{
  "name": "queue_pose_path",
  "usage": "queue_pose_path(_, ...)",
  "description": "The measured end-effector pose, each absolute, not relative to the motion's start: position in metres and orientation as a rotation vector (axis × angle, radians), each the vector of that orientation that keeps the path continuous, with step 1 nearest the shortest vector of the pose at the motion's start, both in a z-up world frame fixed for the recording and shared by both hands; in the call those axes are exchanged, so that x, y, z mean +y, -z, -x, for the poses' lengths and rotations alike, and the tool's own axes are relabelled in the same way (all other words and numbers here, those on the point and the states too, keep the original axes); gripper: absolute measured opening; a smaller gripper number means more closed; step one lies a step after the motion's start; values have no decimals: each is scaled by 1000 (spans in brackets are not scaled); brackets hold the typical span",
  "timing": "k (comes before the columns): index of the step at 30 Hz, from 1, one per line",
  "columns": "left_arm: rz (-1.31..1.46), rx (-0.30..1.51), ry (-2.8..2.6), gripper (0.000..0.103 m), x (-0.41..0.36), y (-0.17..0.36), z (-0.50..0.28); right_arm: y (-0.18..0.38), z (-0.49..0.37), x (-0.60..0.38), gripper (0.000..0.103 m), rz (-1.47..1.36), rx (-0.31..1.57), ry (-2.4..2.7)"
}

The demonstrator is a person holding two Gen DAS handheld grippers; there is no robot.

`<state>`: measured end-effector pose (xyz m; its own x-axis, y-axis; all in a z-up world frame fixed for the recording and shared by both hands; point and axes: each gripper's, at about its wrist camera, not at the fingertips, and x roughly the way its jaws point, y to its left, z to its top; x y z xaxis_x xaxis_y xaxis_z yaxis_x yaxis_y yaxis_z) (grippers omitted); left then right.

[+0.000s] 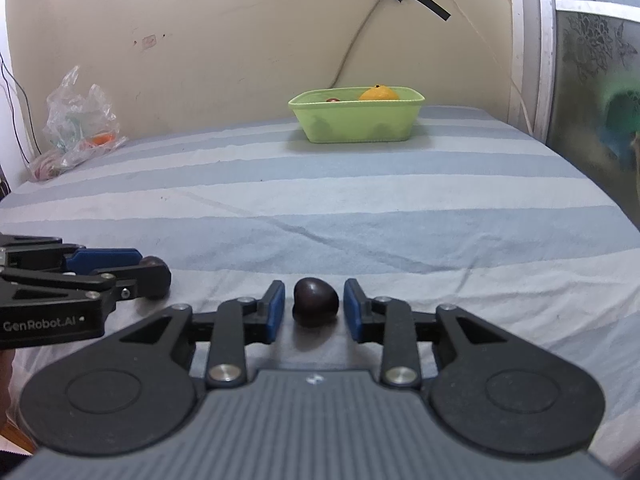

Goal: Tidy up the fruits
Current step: 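Hold both dark tomatoes and move both tools back toward the basket, then lower both dark tomatoes into the basket and open both tools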

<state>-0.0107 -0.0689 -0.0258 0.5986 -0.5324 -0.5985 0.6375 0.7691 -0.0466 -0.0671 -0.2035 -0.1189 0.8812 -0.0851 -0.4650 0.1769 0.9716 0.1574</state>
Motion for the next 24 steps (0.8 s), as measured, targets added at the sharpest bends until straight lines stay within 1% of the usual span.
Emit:
queue_pose_path(7,-193,648,694,38,-74,29,10,120,70,-202,35,-171,473,143)
queue_pose_path(9,-192,654,703,36,-75,32,10,120,71,-201,35,-160,470,145)
queue_pose_path(10,-197,647,705,31,-77,32,11,121,72,-200,35,-149,469,147)
queue_pose_path(11,-203,640,714,29,-78,33,12,121,72,-197,35,-136,467,151)
queue_pose_path(13,-209,636,717,28,-79,33,13,123,74,-191,27,-92,460,155)
queue_pose_path(16,-167,656,736,28,-79,29,2,122,72,-187,26,-59,454,149)
queue_pose_path(20,-109,667,770,28,-84,13,-22,111,62,-199,26,-90,433,127)
queue_pose_path(24,-105,611,799,28,-105,-21,-57,90,35,-225,26,-143,407,87)
